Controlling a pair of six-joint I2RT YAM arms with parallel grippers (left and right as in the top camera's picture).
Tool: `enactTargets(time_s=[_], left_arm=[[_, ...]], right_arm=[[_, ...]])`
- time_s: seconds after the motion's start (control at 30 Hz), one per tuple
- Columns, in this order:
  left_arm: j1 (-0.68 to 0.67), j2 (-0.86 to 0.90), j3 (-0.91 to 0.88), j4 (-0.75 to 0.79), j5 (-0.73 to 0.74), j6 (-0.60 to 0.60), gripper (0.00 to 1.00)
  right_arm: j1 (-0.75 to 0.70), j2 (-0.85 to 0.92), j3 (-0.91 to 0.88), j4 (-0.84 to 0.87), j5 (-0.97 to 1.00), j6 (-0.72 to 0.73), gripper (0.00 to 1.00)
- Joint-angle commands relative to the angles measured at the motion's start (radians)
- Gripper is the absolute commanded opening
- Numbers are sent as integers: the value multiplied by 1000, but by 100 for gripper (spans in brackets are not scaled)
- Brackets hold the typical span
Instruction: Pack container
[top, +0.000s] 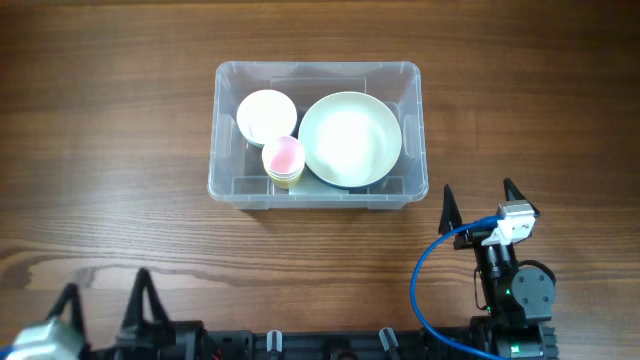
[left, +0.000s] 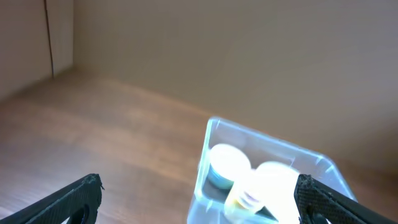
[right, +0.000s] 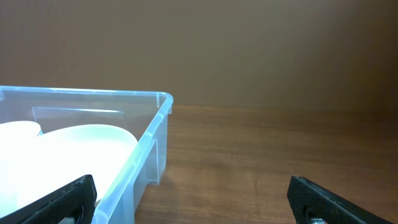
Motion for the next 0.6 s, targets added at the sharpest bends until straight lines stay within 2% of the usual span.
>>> enactTargets(time_s=[0.0, 0.1, 0.37, 0.57], left_arm=[[-6, -75, -198, 59, 10, -90, 100], [-6, -103, -358, 207, 23, -92, 100], [-6, -106, -740, 745, 69, -72, 100], [-6, -106, -909, 935, 69, -30, 100]], right_arm=[[-5, -13, -2, 2, -16, -14, 100], [-5, -13, -2, 2, -16, -14, 100], [-5, -13, -2, 2, -16, -14, 100], [-5, -13, -2, 2, -16, -14, 100]])
